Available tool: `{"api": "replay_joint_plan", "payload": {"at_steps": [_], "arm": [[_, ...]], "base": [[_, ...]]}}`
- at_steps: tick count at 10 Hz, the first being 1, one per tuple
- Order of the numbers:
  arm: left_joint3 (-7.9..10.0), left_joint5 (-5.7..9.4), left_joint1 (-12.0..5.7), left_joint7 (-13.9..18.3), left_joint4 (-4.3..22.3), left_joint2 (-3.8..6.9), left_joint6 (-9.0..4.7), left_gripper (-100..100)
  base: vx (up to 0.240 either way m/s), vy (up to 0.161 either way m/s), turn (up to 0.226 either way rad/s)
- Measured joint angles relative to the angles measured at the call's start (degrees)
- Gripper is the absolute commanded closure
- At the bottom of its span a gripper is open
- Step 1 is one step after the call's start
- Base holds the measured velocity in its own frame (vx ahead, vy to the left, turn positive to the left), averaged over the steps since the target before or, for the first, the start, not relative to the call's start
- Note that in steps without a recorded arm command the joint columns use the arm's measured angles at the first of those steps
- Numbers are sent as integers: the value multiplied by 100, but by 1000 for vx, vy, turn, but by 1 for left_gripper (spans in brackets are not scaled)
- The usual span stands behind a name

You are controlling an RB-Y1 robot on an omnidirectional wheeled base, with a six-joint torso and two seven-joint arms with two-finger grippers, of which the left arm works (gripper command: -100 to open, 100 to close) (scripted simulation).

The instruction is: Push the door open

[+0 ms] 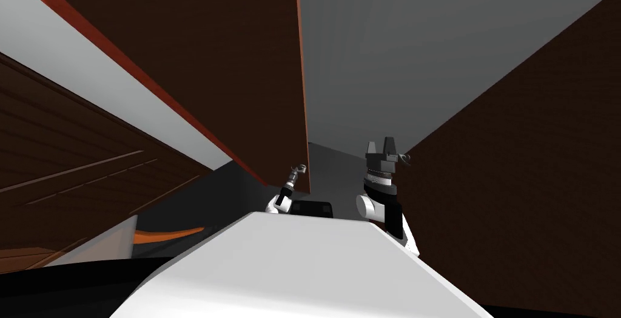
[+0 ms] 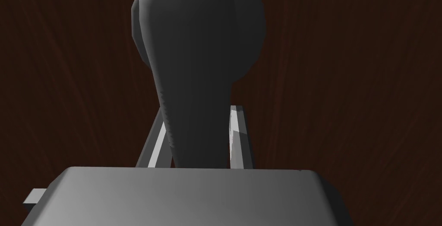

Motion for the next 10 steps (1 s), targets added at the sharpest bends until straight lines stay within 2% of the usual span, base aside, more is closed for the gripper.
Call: {"api": "replay_joint_plan", "payload": {"at_steps": [1, 2, 3, 5, 7, 9, 10], "arm": [[70, 28, -67, -16, 92, -12, -19, 100], [124, 49, -40, -26, 56, 0, 12, 100], [193, 75, -73, -45, 130, -5, -12, 100], [355, 130, -102, -132, 178, -56, -13, 100], [543, 206, -210, -165, 355, -64, -98, 100], [698, 260, -171, -219, 282, -88, -69, 100], [798, 297, -223, -252, 343, -110, -81, 100]], "base": [[100, -105, 60], [109, -107, 44], [135, -116, 94], [129, -113, 65], [157, -141, 85], [163, -134, 81], [159, -131, 73]]}}
